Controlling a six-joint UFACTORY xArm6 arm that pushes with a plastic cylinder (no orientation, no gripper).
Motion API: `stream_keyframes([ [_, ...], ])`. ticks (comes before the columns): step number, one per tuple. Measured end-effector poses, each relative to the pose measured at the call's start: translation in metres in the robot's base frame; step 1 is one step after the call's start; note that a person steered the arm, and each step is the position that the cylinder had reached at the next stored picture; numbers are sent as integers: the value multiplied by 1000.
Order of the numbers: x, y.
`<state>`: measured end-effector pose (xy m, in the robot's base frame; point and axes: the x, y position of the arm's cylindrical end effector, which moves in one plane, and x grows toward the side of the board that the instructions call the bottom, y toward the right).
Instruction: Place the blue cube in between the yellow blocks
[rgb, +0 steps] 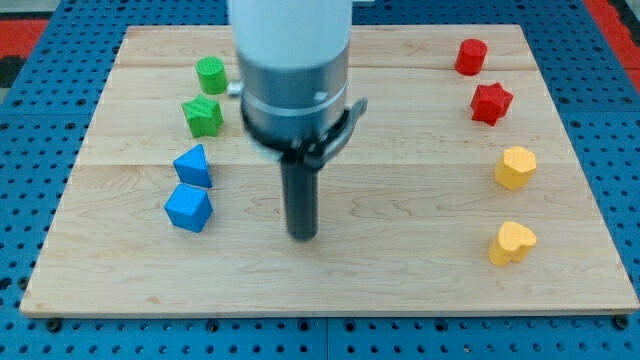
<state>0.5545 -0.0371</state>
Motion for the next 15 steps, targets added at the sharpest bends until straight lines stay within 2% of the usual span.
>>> stream_keyframes([
  [1, -2, -123],
  [2, -30, -187],
  [3, -39, -107],
  [4, -19, 2],
  [6, -50, -56],
  [7, -54, 37],
  [8, -57, 62],
  [9, -78, 52],
  [11, -57, 177],
  [12, -55, 181],
  [13, -84, 177],
  [14, -78, 212],
  [15, -69, 219],
])
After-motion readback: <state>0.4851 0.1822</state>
